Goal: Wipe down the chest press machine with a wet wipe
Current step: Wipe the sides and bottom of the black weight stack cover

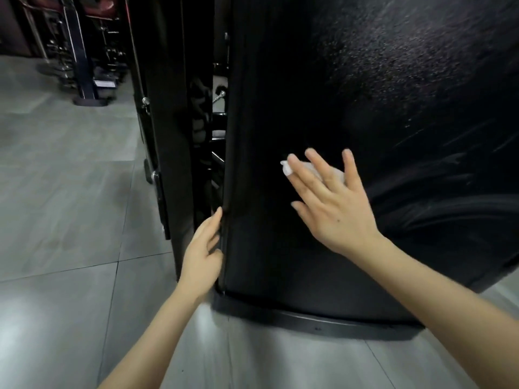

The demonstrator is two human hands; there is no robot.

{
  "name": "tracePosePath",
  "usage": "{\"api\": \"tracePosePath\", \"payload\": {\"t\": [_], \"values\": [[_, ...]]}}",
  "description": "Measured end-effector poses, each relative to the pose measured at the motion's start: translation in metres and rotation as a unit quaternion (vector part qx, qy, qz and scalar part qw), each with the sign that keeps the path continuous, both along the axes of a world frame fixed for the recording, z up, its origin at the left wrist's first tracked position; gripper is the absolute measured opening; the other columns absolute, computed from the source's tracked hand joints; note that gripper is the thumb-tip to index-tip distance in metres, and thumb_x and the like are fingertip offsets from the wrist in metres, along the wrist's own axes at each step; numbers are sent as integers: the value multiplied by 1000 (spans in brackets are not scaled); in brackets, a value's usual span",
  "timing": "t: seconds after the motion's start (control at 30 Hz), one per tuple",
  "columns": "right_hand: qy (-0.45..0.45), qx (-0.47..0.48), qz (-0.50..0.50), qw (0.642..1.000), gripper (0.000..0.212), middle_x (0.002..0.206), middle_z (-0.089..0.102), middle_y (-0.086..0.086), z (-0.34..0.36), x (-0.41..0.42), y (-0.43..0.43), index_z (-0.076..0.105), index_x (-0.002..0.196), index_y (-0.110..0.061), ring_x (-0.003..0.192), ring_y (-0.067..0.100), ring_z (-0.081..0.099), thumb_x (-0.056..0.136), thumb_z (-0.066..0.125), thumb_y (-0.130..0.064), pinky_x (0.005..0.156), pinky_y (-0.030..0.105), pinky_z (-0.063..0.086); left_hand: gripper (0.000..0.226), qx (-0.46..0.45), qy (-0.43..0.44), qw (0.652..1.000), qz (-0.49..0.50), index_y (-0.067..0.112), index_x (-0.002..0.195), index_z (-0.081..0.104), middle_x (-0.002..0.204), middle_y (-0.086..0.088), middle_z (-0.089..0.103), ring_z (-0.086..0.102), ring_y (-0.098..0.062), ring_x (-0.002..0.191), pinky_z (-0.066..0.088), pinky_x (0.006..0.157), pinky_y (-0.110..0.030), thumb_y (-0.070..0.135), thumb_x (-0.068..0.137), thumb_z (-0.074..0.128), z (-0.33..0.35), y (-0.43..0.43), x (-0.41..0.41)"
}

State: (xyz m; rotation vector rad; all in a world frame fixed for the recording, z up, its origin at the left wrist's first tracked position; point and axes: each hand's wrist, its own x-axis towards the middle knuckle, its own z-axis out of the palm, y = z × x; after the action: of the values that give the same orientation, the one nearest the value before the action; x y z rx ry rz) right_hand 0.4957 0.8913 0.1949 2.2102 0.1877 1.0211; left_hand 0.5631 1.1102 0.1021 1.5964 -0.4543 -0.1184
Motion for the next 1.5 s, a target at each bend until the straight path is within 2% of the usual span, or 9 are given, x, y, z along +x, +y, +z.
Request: {"api": "tracePosePath", "payload": {"t": [0.3, 0.57, 0.7, 0.83, 1.0, 1.13, 1.33, 1.4, 1.5], "values": [[302, -156, -33, 940, 69, 156, 23, -4, -128, 8, 34, 23, 146, -11, 145, 15, 15, 92, 48, -46, 115, 48, -17, 83, -102, 106, 986, -82, 34, 125, 49, 132, 14, 51, 43, -5, 129, 35, 108, -28, -30, 76, 28, -2, 12, 19], [-6, -17, -13, 1000, 54, 158, 14, 0, -32, 47, 59, 22, 149, -12, 144, 22, 10, 101, 26, -35, 115, 51, -7, 78, -137, 141, 976, -88, 23, 125, 52, 130, 8, 54, 47, -3, 123, 45, 95, -16, -31, 75, 26, -8, 16, 27], [117, -73, 2, 990, 70, 156, 9, -2, -107, 45, 64, 14, 149, -9, 144, 23, 10, 94, 43, -42, 115, 49, -13, 75, -137, 158, 974, -81, 15, 127, 52, 128, 4, 56, 51, -4, 120, 46, 96, -19, -31, 74, 27, -13, 16, 31], [306, -177, -11, 935, 67, 156, 17, -1, -159, 11, 38, 22, 146, -13, 145, 16, 7, 93, 49, -43, 115, 46, -17, 74, -125, 157, 976, -82, 12, 131, 51, 134, 1, 54, 47, -5, 126, 39, 106, -28, -30, 74, 26, -12, 15, 30], [154, -105, 33, 982, 52, 150, 35, -5, -84, -5, 12, 38, 142, -14, 139, 18, 24, 94, 39, -33, 118, 42, -5, 78, -142, 160, 976, -50, 21, 123, 55, 131, 3, 55, 48, -4, 123, 37, 107, -28, -31, 73, 24, -10, 9, 21], [1, 6, -26, 1000, 52, 154, 19, 0, -19, 6, 7, 29, 146, -12, 147, 20, 0, 100, 35, -35, 115, 52, -5, 76, -143, 150, 978, -18, 30, 111, 58, 124, 10, 57, 52, 5, 112, 42, 100, -20, -30, 76, 26, -6, 5, 13], [301, -145, -25, 942, 68, 158, 9, 2, -114, -30, 4, 21, 146, -9, 145, 19, 7, 87, 51, -24, 117, 44, -12, 69, -113, 138, 984, 25, 26, 121, 53, 120, 10, 58, 53, 1, 112, 40, 103, -26, -26, 81, 31, 0, -1, 2], [318, -142, -50, 936, 65, 155, 12, 4, -108, -43, 8, 23, 143, -10, 145, 21, 13, 84, 48, -19, 119, 44, -1, 59, -71, 127, 987, 68, 22, 123, 57, 121, 5, 59, 53, -5, 113, 43, 102, -30, -19, 83, 39, 0, -3, -3], [300, -51, 7, 953, 52, 140, 50, 5, -92, -53, 8, 45, 133, -8, 127, 20, 50, 81, 47, -4, 109, 36, 30, 49, -16, 113, 985, 131, 17, 113, 62, 101, 6, 61, 58, -9, 96, 47, 94, -31, -14, 80, 43, 5, -4, -19]]}}
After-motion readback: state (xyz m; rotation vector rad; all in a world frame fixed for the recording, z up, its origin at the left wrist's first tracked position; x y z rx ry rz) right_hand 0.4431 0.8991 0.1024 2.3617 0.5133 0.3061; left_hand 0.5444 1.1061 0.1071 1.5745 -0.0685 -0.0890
